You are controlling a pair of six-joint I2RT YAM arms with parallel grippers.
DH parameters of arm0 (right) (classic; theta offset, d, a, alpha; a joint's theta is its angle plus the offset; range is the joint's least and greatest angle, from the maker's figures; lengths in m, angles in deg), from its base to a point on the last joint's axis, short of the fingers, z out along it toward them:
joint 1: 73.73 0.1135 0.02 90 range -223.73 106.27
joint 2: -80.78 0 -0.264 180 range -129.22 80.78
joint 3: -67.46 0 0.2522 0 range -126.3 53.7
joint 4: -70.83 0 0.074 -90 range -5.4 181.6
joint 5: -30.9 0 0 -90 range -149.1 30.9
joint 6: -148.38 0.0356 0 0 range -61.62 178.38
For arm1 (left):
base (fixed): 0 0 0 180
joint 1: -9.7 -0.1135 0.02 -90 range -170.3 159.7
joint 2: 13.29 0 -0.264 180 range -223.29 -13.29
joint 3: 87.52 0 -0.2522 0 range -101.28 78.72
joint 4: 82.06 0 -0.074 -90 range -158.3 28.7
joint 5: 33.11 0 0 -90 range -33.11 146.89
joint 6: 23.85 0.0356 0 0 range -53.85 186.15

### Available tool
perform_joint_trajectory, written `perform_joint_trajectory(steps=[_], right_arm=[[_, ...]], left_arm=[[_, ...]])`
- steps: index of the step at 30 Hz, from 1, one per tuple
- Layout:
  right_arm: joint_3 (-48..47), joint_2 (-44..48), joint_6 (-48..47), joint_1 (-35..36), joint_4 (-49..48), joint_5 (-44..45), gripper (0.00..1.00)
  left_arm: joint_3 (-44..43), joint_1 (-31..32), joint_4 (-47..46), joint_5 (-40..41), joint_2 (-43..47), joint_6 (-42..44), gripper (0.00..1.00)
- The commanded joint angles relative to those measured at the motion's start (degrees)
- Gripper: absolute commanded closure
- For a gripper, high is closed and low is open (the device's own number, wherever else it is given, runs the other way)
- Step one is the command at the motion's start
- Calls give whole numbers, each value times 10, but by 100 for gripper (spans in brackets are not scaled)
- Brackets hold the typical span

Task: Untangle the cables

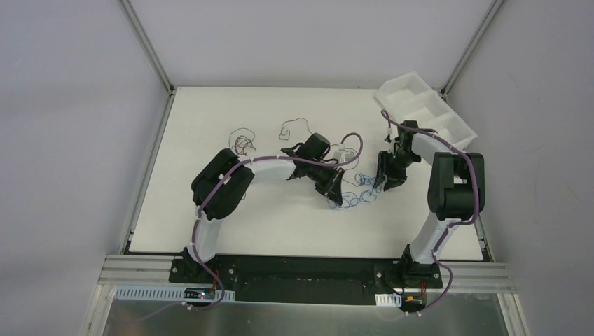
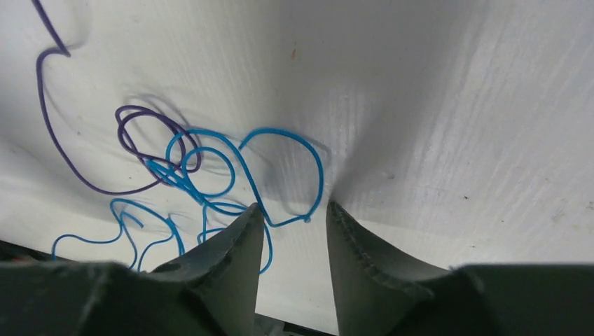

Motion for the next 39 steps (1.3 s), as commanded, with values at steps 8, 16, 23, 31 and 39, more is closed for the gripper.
perform_joint_trajectory(steps=[8, 16, 23, 31, 39], right_arm=[[20, -1, -97, 8, -17, 147, 100], [12, 4, -132, -29, 1, 136, 100], [-11, 23, -151, -30, 62, -24, 100], [-24, 146, -208, -29, 146, -193, 100], [-15, 231, -247, -8, 194, -223, 100]], left_arm=[[-7, -134, 243, -15, 249, 161, 100], [-130, -287, 380, -61, 386, 231, 100], [-162, -286, 384, -68, 410, 190, 100], [3, -182, 379, -16, 414, 284, 74], [79, -139, 146, 57, 373, 301, 21]])
